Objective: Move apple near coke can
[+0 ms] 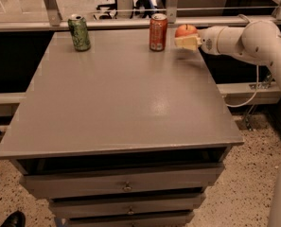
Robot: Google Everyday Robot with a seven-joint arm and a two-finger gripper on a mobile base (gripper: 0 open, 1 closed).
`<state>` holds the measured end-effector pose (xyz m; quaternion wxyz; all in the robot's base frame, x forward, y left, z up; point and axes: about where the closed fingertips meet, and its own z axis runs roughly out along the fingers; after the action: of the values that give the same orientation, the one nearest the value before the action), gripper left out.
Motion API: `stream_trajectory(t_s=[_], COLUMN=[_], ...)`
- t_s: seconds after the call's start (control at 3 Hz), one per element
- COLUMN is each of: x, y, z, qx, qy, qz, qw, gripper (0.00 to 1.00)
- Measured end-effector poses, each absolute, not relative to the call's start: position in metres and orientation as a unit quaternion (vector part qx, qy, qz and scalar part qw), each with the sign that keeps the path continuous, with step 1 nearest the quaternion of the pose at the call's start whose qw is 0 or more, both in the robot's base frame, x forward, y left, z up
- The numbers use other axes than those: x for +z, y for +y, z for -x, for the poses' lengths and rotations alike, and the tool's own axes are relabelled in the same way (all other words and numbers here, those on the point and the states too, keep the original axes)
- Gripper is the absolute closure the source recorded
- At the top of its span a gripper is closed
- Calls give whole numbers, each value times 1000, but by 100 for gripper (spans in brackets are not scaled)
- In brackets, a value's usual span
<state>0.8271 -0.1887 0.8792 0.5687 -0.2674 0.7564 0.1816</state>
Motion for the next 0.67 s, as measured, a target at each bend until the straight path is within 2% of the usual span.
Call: stream_trajectory(t_s=[0.33, 0.67], x=[867, 857], y=[-182, -174], z=[-831, -838], qx=[206, 225], qy=[754, 746], qz=[273, 285], qw=[561, 558], gripper=[100, 82])
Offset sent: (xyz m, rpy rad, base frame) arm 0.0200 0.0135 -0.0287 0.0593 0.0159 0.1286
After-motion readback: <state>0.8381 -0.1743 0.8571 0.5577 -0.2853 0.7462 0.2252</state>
